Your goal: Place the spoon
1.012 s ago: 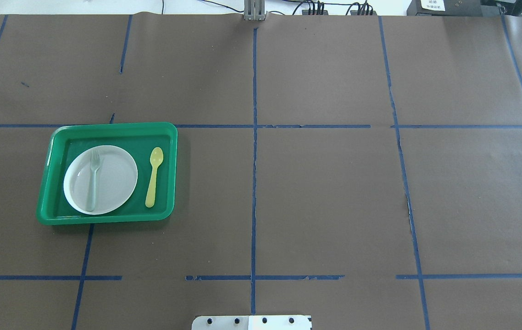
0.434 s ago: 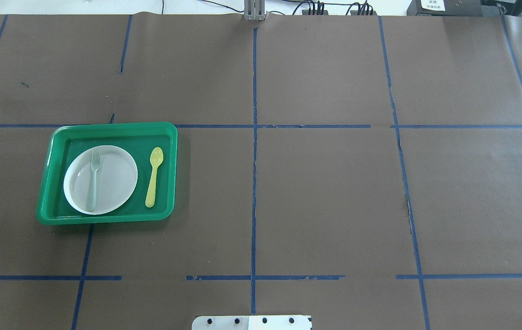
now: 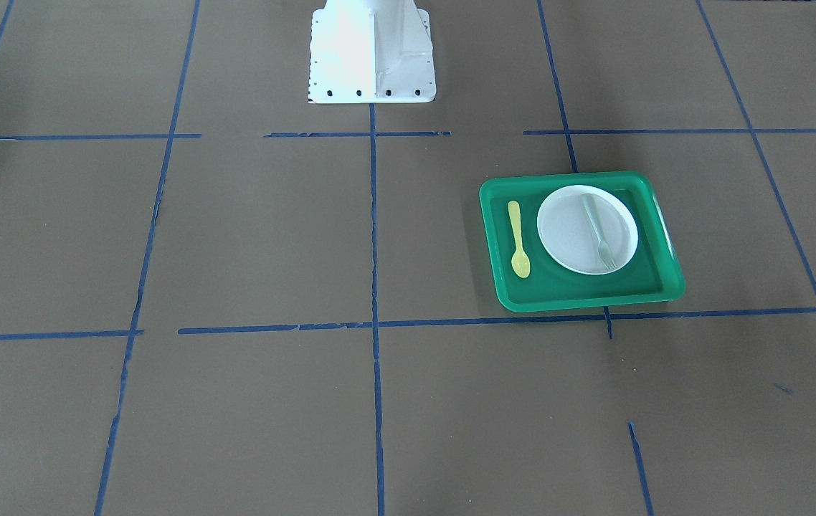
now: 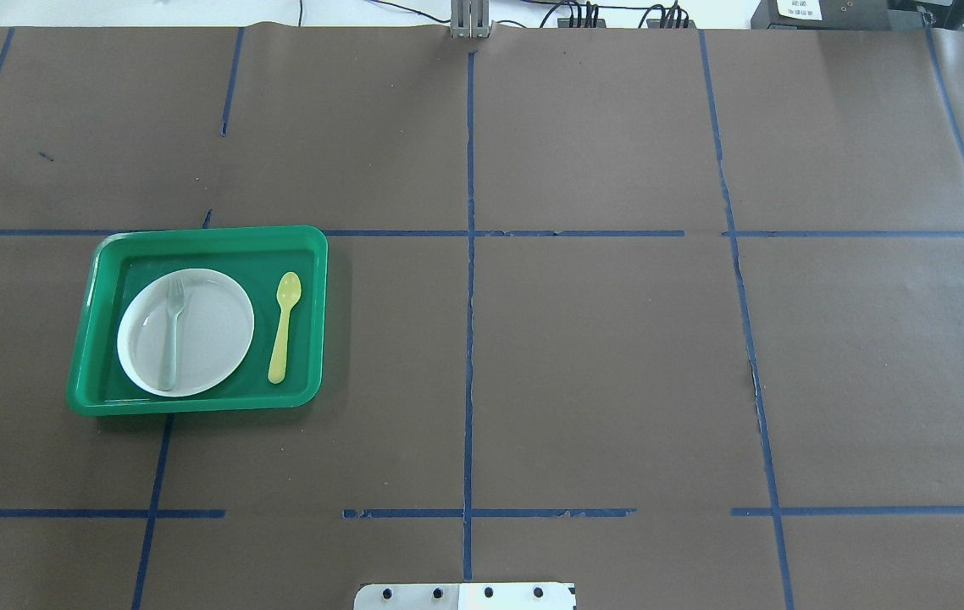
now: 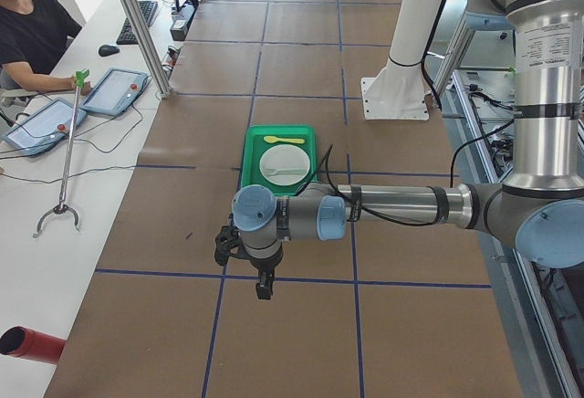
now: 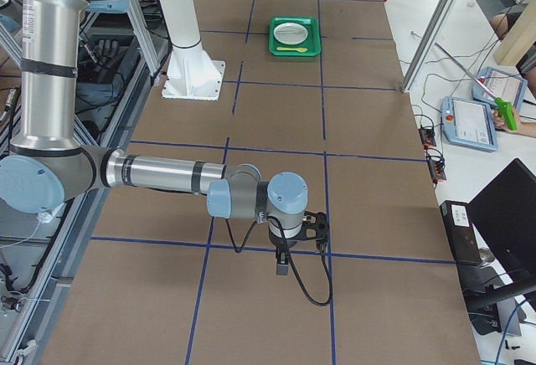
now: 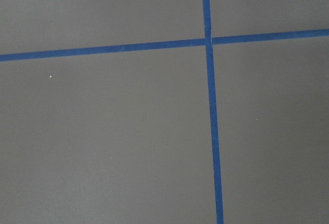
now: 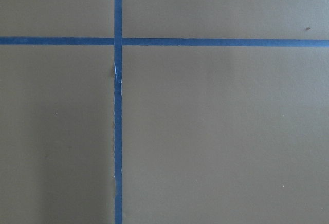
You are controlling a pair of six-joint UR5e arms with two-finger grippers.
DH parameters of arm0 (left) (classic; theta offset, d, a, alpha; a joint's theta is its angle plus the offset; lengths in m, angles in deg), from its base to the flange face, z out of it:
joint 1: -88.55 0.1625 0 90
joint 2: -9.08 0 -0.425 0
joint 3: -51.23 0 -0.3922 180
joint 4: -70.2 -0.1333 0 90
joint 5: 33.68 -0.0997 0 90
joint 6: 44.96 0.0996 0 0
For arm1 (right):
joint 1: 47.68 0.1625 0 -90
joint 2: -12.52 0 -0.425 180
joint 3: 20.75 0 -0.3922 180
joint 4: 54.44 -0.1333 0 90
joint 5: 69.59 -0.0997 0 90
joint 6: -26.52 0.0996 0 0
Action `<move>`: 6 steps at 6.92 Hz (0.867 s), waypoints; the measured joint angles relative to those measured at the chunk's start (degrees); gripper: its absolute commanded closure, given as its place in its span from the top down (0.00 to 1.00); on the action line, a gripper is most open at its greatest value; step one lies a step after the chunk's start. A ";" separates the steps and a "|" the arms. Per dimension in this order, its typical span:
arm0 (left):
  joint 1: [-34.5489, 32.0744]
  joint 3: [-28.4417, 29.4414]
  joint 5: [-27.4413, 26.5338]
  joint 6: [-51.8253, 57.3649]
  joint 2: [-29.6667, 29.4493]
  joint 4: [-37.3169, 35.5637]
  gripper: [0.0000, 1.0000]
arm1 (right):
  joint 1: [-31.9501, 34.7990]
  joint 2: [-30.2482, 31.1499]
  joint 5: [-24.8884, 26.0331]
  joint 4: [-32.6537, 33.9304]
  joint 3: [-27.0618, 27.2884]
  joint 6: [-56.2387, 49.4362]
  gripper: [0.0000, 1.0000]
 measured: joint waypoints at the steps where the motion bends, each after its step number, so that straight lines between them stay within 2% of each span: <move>1: -0.03 0.07 0.02 0.04 0.07 0.05 1.00 | 0.00 0.00 0.00 0.00 0.00 -0.01 1.00; 6: -1.16 0.08 0.04 0.02 0.05 0.01 1.00 | 0.00 0.00 0.00 0.00 0.00 -0.04 1.00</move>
